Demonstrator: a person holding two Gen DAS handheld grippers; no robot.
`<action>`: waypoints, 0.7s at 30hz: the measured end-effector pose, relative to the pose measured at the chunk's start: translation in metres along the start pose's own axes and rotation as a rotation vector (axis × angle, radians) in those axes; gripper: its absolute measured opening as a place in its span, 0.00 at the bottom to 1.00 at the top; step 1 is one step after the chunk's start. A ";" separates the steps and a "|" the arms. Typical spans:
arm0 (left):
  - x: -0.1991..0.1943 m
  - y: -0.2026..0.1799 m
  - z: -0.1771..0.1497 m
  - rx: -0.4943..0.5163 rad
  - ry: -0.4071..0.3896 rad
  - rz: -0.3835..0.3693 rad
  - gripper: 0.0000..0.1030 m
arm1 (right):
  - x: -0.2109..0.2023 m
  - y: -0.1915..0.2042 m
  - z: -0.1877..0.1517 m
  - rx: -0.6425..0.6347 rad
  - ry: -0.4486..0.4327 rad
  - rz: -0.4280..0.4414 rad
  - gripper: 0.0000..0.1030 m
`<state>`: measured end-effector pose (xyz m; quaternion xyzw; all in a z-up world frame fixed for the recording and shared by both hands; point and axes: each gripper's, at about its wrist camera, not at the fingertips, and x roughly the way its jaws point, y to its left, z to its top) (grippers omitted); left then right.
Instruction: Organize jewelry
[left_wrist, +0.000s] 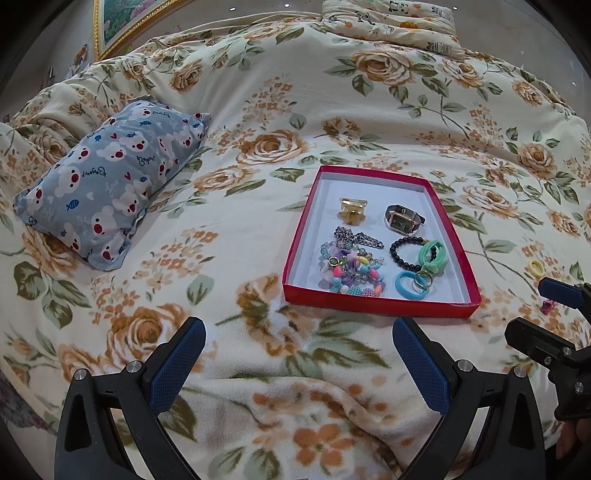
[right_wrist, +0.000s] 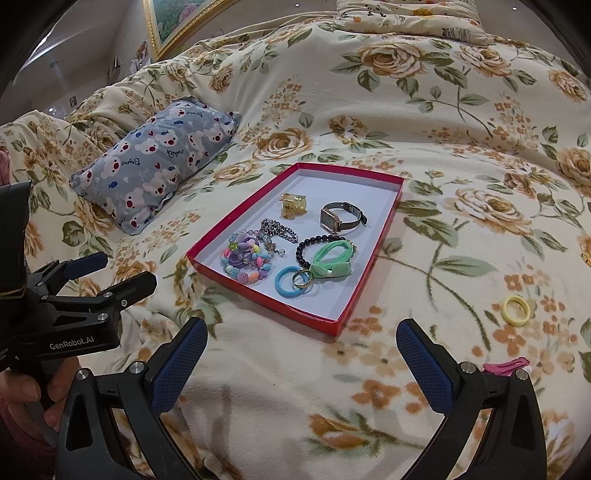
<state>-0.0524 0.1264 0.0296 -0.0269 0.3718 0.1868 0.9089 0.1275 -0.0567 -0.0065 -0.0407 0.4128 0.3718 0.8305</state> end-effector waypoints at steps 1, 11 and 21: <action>0.000 0.000 0.000 0.001 0.000 -0.001 0.99 | -0.001 0.000 0.000 0.000 -0.003 0.000 1.00; -0.003 0.001 0.000 0.000 -0.006 -0.001 0.99 | -0.006 0.000 0.004 -0.001 -0.020 -0.002 1.00; -0.006 0.000 0.001 -0.001 -0.011 -0.004 0.99 | -0.007 0.000 0.005 -0.003 -0.021 0.000 1.00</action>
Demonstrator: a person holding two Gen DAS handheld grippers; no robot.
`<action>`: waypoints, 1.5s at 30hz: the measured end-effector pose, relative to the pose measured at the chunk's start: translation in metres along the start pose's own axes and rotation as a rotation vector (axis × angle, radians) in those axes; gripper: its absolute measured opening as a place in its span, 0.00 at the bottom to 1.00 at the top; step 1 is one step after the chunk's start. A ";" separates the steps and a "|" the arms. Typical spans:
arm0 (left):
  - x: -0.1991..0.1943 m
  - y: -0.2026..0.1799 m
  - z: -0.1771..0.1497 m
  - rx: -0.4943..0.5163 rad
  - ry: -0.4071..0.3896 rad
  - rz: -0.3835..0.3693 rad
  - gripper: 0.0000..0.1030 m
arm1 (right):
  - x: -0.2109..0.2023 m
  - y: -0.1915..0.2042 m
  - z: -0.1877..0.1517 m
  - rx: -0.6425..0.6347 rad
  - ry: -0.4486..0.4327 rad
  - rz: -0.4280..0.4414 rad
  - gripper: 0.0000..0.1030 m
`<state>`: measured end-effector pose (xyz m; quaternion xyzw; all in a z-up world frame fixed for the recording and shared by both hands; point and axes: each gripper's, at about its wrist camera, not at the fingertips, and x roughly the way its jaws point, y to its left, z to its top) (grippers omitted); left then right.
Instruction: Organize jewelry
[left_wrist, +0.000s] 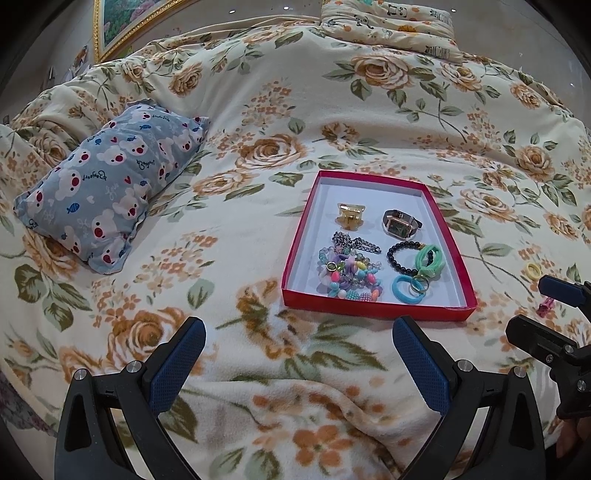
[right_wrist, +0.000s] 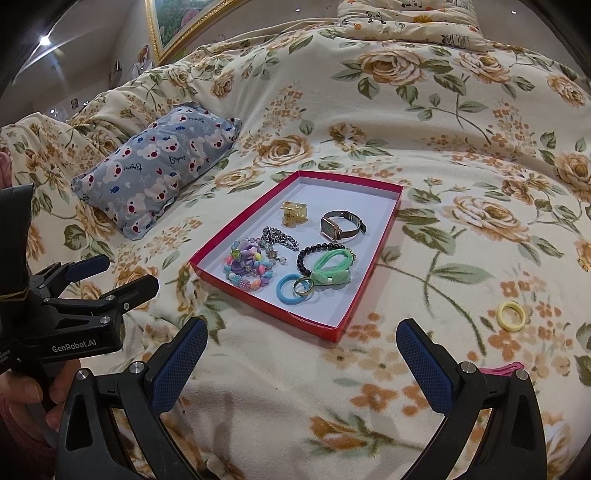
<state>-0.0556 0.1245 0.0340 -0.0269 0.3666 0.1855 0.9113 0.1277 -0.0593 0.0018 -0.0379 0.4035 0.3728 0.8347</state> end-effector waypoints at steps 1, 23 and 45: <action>0.000 0.000 0.000 0.000 0.000 0.000 0.99 | 0.000 0.000 0.000 -0.001 0.000 0.000 1.00; 0.000 -0.002 0.000 0.012 -0.007 0.012 0.99 | 0.002 0.000 0.001 -0.004 -0.003 0.006 1.00; 0.000 -0.002 0.000 0.012 -0.008 0.008 0.99 | 0.002 0.000 0.001 -0.004 -0.004 0.005 1.00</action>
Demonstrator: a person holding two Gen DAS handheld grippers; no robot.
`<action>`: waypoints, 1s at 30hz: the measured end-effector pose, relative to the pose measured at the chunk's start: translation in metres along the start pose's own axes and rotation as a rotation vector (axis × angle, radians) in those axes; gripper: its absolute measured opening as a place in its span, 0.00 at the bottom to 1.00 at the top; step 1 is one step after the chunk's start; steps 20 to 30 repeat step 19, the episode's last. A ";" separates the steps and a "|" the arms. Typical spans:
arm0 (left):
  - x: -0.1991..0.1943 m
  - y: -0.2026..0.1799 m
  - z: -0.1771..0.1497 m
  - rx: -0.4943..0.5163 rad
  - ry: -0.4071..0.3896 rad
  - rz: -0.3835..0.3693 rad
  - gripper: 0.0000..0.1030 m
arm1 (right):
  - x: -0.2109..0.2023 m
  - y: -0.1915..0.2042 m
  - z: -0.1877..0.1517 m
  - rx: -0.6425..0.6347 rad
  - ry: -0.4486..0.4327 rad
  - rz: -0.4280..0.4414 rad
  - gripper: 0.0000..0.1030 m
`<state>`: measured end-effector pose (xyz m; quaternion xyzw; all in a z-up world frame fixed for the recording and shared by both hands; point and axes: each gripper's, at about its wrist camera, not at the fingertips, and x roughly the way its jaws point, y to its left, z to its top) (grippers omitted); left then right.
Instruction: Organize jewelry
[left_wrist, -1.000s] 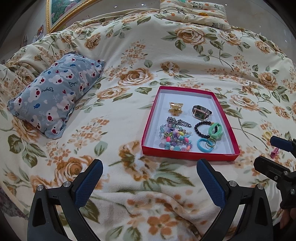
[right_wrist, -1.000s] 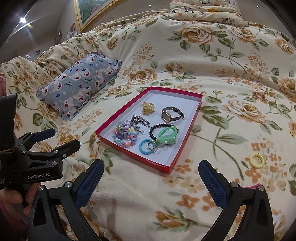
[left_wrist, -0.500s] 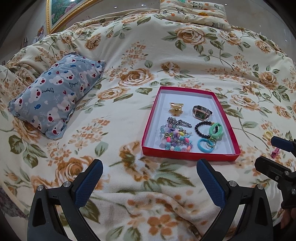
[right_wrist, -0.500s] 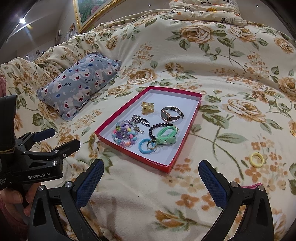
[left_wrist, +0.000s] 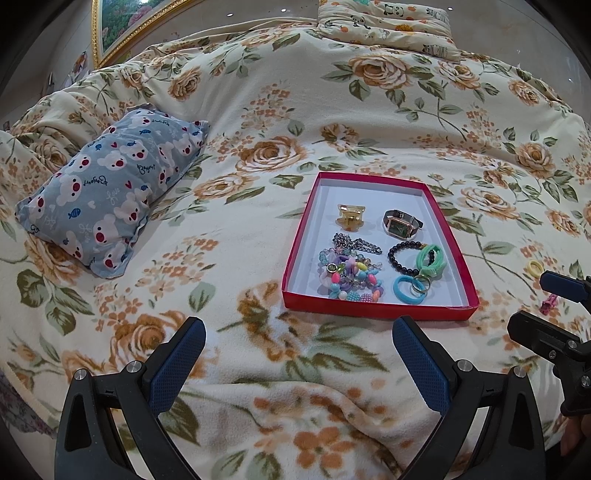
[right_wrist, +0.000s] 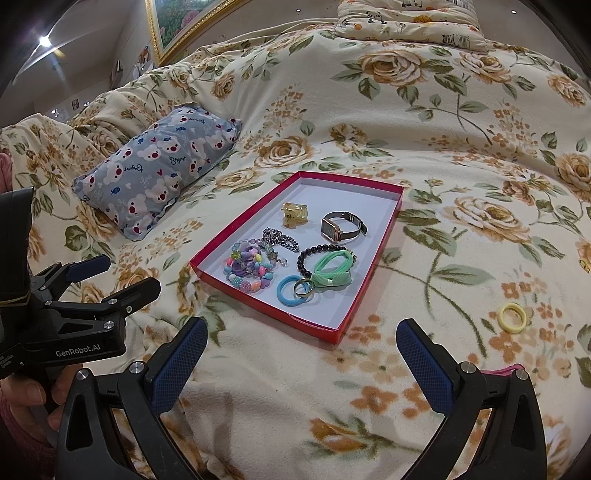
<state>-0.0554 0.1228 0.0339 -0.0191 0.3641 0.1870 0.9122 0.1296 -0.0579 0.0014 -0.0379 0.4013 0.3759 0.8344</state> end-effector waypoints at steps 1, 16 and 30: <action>0.000 0.000 0.000 0.000 0.000 -0.001 0.99 | 0.000 0.000 0.000 0.000 0.000 0.000 1.00; -0.001 -0.001 0.000 0.001 -0.002 0.001 0.99 | 0.000 0.000 0.000 0.001 0.000 0.000 1.00; -0.001 -0.001 0.001 0.001 -0.001 -0.004 0.99 | 0.000 0.000 0.000 0.000 0.001 -0.001 1.00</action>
